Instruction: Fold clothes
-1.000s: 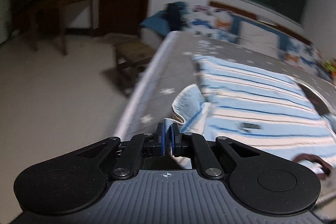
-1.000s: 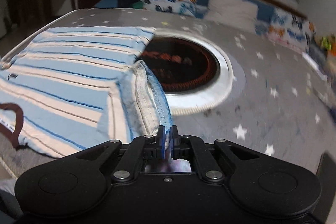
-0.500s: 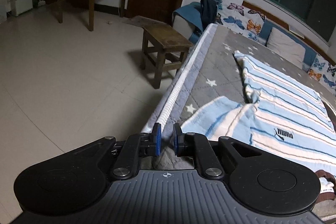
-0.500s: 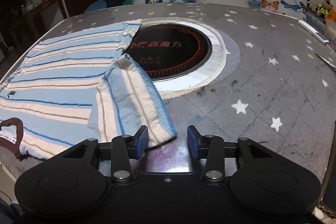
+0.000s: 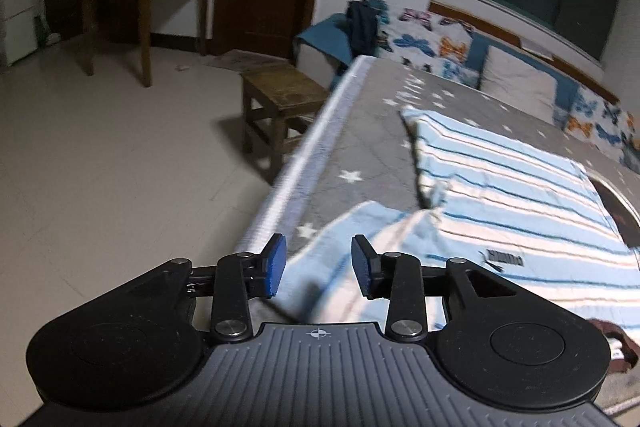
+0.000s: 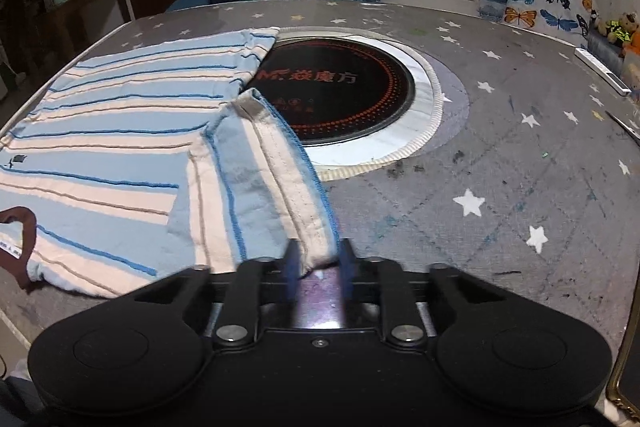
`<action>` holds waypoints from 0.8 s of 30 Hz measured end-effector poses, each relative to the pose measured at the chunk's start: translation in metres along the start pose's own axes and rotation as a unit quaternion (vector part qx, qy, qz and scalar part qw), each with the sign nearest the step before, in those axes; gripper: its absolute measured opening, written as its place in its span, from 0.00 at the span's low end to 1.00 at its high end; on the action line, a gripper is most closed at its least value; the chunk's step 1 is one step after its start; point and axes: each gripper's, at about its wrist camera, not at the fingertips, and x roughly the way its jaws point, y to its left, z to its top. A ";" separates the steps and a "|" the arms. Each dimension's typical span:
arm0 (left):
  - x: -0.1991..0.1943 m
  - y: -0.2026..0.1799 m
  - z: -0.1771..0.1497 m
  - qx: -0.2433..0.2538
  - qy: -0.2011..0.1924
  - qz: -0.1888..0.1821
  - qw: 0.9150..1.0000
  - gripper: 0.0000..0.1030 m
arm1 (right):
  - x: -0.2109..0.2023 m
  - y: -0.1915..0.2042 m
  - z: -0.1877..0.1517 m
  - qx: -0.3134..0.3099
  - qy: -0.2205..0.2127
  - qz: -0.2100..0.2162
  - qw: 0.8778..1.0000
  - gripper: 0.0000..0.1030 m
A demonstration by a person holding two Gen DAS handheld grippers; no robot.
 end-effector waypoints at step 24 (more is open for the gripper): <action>0.008 -0.029 -0.011 0.022 0.000 -0.019 1.000 0.52 | -0.032 0.088 0.026 -0.088 -0.051 0.148 0.984 0.14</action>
